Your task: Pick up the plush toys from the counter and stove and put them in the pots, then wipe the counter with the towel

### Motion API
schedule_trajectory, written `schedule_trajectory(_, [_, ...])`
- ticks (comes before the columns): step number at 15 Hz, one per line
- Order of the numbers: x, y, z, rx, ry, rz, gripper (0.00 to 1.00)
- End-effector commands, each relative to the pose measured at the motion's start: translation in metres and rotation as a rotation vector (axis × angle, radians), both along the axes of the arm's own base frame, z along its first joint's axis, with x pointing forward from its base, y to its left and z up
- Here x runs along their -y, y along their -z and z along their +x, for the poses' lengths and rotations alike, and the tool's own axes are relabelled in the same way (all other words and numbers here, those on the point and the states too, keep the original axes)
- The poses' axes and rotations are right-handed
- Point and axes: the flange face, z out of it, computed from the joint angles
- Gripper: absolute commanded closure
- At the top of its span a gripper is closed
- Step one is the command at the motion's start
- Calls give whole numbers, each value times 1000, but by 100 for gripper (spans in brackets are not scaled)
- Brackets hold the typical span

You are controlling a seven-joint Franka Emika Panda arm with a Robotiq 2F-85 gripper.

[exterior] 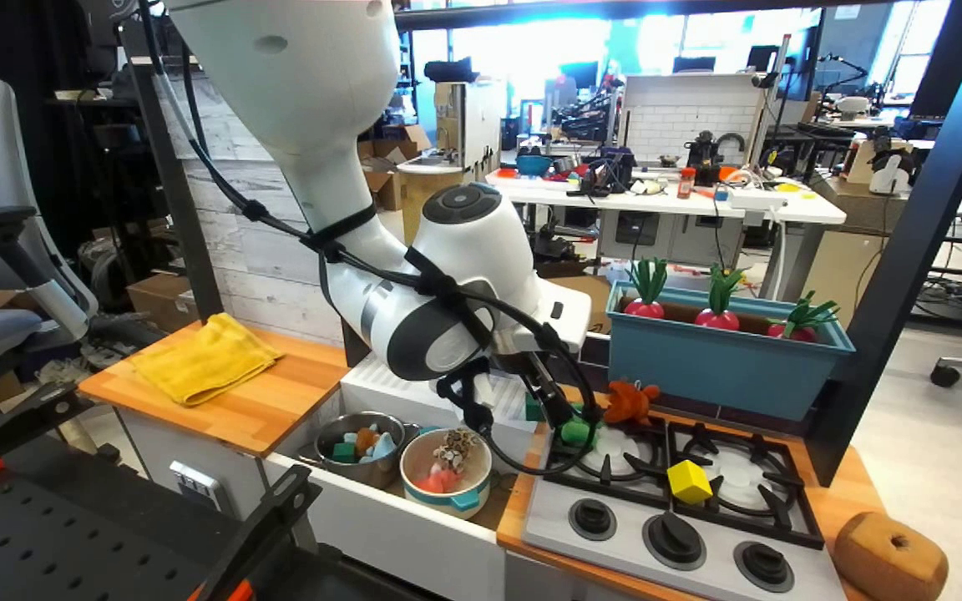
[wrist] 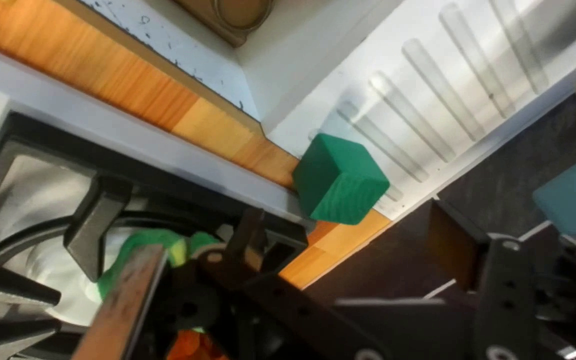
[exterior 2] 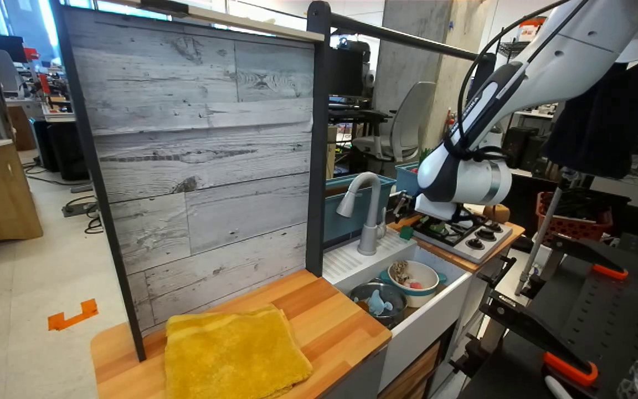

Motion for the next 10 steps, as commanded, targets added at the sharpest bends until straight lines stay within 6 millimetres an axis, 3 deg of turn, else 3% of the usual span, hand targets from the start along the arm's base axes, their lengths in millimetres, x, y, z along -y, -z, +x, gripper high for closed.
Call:
schedule_trajectory(1, [-4,9,18,-15,19,-8,44])
schedule_trajectory(6, [-13,11,30,-92,33,-9,78])
schedule_trajectory(10, [-19,5,37,-147,41,-25,82])
